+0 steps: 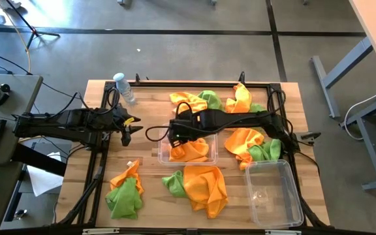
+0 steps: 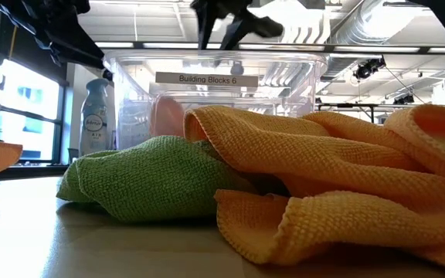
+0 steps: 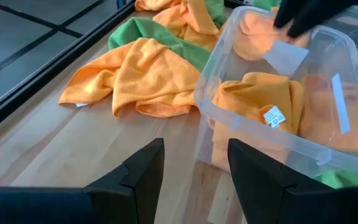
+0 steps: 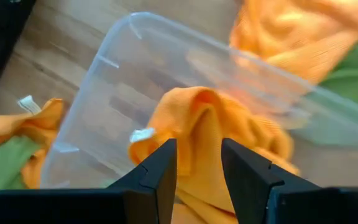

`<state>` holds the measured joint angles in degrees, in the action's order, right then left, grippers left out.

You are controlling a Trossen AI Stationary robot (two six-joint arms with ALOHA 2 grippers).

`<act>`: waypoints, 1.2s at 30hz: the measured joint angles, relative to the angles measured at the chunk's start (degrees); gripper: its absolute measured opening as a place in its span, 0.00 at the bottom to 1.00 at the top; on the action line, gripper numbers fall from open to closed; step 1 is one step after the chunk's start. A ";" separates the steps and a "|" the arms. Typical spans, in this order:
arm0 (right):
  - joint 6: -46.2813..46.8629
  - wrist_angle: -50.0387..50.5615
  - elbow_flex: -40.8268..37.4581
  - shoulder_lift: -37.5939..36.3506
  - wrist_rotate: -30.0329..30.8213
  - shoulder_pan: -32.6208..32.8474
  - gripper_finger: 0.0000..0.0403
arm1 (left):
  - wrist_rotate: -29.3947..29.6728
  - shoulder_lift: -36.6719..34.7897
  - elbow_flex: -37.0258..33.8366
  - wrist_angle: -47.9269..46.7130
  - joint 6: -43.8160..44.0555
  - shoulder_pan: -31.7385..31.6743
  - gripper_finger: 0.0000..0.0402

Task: Sort microfiber towel by color & place in baskets
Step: Put the green towel into the bottom transparent bin

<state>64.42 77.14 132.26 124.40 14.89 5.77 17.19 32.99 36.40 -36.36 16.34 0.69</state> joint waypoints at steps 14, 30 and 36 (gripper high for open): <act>-3.24 12.93 -1.89 -3.22 7.64 3.62 0.02 | -0.11 0.00 0.00 -0.05 0.02 0.00 0.42; 2.45 2.01 -37.34 -28.65 12.50 5.32 0.00 | 0.49 0.00 0.00 0.39 0.03 -0.02 0.42; 2.66 -16.17 -61.18 -47.58 13.34 4.35 0.00 | 1.52 0.00 0.00 2.02 0.01 -0.02 0.42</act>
<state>67.08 60.96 71.09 76.81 28.23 10.12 18.71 32.99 36.40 -34.34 16.35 0.67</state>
